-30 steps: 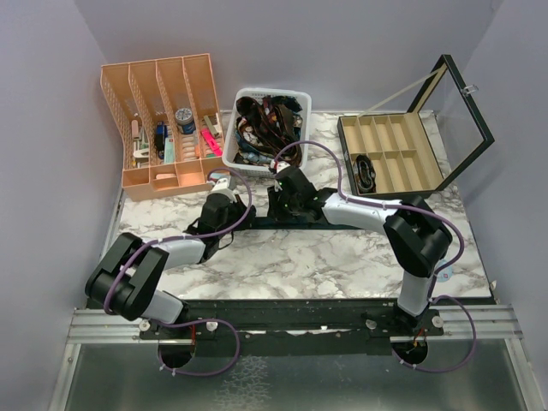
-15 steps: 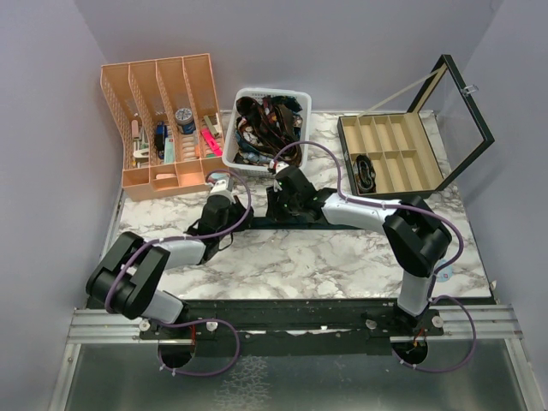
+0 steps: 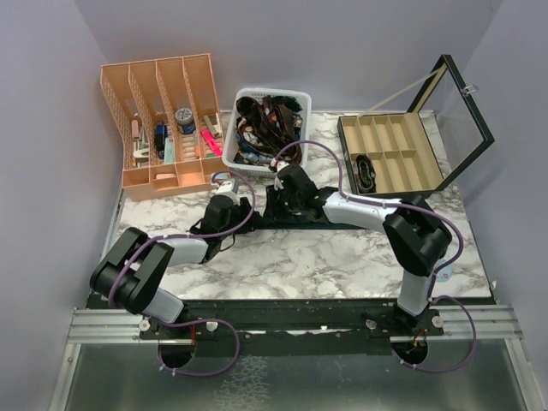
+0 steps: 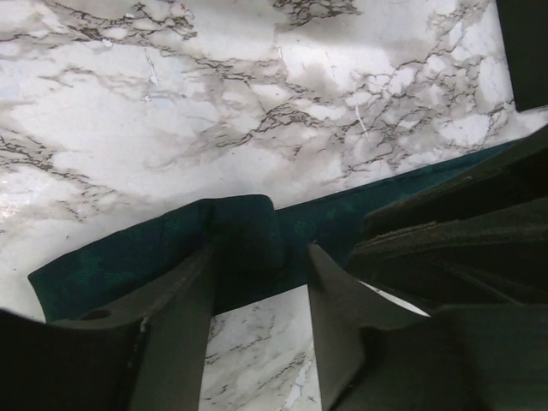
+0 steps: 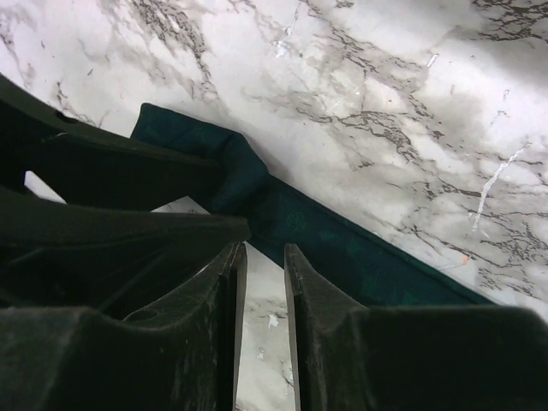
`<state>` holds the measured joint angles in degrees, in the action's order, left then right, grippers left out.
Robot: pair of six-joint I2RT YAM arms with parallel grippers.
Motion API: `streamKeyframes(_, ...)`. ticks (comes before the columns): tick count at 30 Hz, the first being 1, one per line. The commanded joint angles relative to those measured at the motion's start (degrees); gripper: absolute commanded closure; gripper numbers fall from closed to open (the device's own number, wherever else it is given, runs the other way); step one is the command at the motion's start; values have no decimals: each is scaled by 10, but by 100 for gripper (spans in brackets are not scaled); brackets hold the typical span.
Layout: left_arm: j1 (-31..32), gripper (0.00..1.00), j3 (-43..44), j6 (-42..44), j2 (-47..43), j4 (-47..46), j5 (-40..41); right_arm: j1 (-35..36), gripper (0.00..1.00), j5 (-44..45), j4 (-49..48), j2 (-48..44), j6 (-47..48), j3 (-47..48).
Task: Roll the ties
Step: Roll the tie at the center of the board.
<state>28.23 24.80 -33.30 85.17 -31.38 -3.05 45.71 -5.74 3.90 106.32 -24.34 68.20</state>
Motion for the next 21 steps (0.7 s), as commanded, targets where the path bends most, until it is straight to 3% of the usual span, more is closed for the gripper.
streamKeyframes(1,2,49,16,-1,-33,-5,-18,-17,69,-32,-16,5,-23,4)
streamKeyframes(13,-17,43,5,-3,-133,37,-2,-49,60,-91,-42,-13,-59,-15)
streamKeyframes(17,-32,34,-12,-11,-188,73,38,-50,54,-139,-50,10,-71,8)
streamKeyframes(21,-74,17,-23,-33,-225,133,55,-50,50,-171,-59,43,-85,35)
